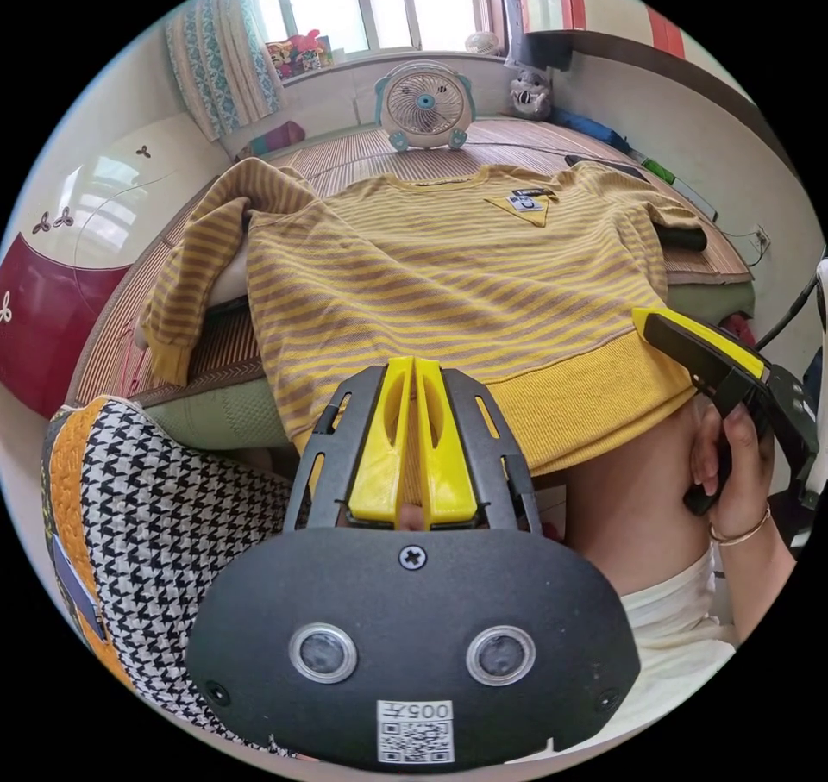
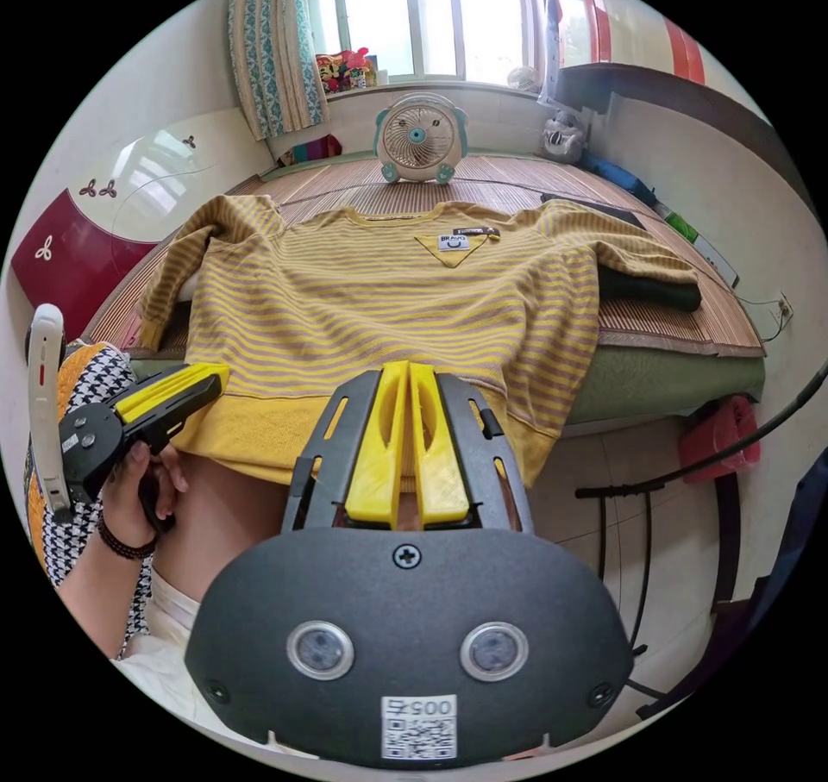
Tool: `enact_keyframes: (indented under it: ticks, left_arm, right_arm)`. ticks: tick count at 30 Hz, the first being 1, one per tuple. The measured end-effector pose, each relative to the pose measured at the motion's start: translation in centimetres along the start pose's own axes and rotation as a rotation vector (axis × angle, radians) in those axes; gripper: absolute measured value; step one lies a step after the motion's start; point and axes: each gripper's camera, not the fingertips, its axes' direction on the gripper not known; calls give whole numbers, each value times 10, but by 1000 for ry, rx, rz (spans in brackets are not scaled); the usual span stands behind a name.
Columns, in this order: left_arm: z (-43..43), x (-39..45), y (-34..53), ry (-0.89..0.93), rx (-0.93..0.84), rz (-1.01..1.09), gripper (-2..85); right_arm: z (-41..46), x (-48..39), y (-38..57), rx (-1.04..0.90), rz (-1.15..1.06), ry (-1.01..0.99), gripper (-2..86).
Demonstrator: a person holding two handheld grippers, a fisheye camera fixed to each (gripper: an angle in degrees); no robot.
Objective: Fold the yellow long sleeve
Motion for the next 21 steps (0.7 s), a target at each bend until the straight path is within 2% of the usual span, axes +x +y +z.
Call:
enact_keyframes:
  ticks: [21]
  left_arm:
    - [0,-4,-5,23,-2,-4,-6]
  right_arm:
    - [3,-8,-3,-1,-6,9,-15]
